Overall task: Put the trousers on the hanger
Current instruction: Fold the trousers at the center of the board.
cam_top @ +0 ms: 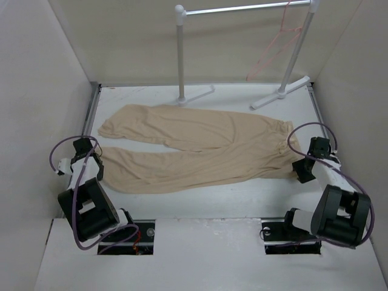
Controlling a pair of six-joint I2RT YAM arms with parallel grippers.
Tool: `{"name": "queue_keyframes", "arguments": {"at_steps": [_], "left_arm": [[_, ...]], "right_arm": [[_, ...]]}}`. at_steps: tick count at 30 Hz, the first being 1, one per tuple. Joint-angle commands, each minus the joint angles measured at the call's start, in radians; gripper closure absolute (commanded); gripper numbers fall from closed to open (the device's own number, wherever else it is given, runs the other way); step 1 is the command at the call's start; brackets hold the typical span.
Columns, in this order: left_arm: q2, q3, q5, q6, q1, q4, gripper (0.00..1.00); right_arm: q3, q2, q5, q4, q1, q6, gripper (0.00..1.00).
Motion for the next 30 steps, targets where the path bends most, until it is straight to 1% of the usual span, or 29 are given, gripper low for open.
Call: {"name": "queue_keyframes", "arguments": {"at_steps": [1, 2, 3, 5, 6, 7, 10, 12, 14, 16, 19, 21, 23, 27, 30], "left_arm": [[-0.018, 0.038, -0.030, 0.002, -0.001, -0.047, 1.00], [-0.025, 0.035, -0.030, 0.002, 0.010, -0.055, 1.00], [-0.035, 0.035, -0.030, 0.006, 0.023, -0.063, 1.00], [-0.051, 0.037, -0.038, 0.009, 0.042, -0.079, 1.00], [-0.062, 0.041, -0.039, 0.011, 0.051, -0.090, 1.00], [-0.074, 0.050, -0.042, 0.014, 0.060, -0.104, 1.00], [-0.099, 0.102, -0.062, 0.032, 0.089, -0.156, 1.00], [-0.113, 0.153, -0.101, 0.081, 0.093, -0.182, 1.00], [-0.124, 0.205, -0.156, 0.130, 0.090, -0.199, 1.00], [-0.133, 0.238, -0.184, 0.166, 0.083, -0.198, 1.00], [-0.145, 0.282, -0.187, 0.181, 0.077, -0.216, 1.00], [-0.139, 0.325, -0.197, 0.175, 0.050, -0.233, 1.00], [-0.093, 0.388, -0.234, 0.169, 0.004, -0.245, 1.00], [0.055, 0.526, -0.302, 0.166, -0.114, -0.228, 1.00], [0.196, 0.654, -0.314, 0.152, -0.180, -0.184, 1.00]], "right_arm": [[0.037, 0.084, -0.071, 0.186, 0.019, 0.022, 0.51], [0.037, 0.107, -0.077, 0.206, 0.033, 0.026, 0.56], [0.043, 0.127, -0.085, 0.200, 0.034, 0.034, 0.62], [0.049, 0.125, -0.076, 0.152, 0.036, 0.045, 0.83], [0.046, 0.098, -0.061, 0.129, 0.036, 0.040, 0.89], [0.041, 0.057, -0.044, 0.107, 0.033, 0.036, 0.93], [0.052, -0.086, 0.005, 0.030, -0.010, 0.022, 0.96], [0.090, -0.120, 0.002, -0.008, -0.021, 0.034, 0.96], [0.145, -0.100, -0.025, -0.022, -0.003, 0.060, 0.96], [0.178, -0.051, -0.048, -0.001, 0.043, 0.071, 0.96], [0.187, 0.009, -0.099, 0.018, 0.083, 0.079, 0.97], [0.176, 0.003, -0.117, 0.027, 0.096, 0.082, 0.97], [0.179, -0.010, -0.128, 0.030, 0.102, 0.086, 0.97], [0.222, 0.000, -0.119, 0.021, 0.107, 0.082, 0.98], [0.291, 0.055, -0.108, 0.019, 0.102, 0.063, 0.98]]}}
